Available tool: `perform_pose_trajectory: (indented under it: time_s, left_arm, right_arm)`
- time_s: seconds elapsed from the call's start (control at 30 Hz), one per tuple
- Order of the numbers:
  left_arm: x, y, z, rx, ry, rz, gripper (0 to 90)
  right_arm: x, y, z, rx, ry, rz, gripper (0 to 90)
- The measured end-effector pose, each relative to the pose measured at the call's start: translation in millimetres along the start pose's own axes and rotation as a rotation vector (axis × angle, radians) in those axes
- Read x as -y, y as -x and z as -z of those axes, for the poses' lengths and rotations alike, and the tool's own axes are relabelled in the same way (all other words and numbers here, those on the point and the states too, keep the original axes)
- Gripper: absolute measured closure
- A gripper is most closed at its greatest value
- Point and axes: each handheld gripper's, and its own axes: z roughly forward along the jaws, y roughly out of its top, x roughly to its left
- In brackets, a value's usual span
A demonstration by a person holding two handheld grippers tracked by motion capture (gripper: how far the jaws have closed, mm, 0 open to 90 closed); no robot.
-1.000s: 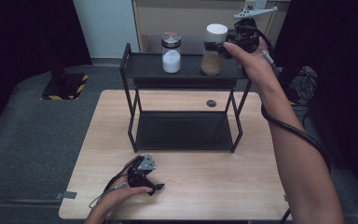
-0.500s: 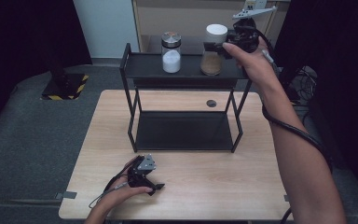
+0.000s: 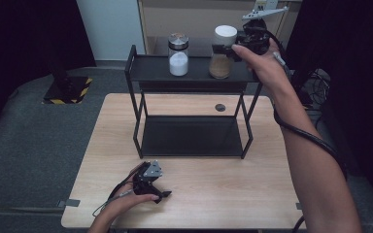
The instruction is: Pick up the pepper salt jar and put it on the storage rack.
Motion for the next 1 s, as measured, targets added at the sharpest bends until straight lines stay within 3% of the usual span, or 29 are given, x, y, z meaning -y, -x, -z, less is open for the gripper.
perform_pose_trajectory:
  time_s: [0.5,0.63,1.0]
  left_arm:
    - [0.7,0.3,-0.3,-0.001,0.005,0.004,0.0]
    - [0.5,0.3,-0.3,-0.001,0.004,0.003,0.0]
    - [0.7,0.3,-0.3,-0.001,0.005,0.004,0.0]
  right_arm:
    - [-2.1,-10.9,25.2,0.049,-0.021,0.038,10.0]
    - [0.8,-19.4,35.9,0.068,-0.024,0.052,5.0]
    - [21.4,-52.1,63.6,0.085,-0.015,0.099,2.2]
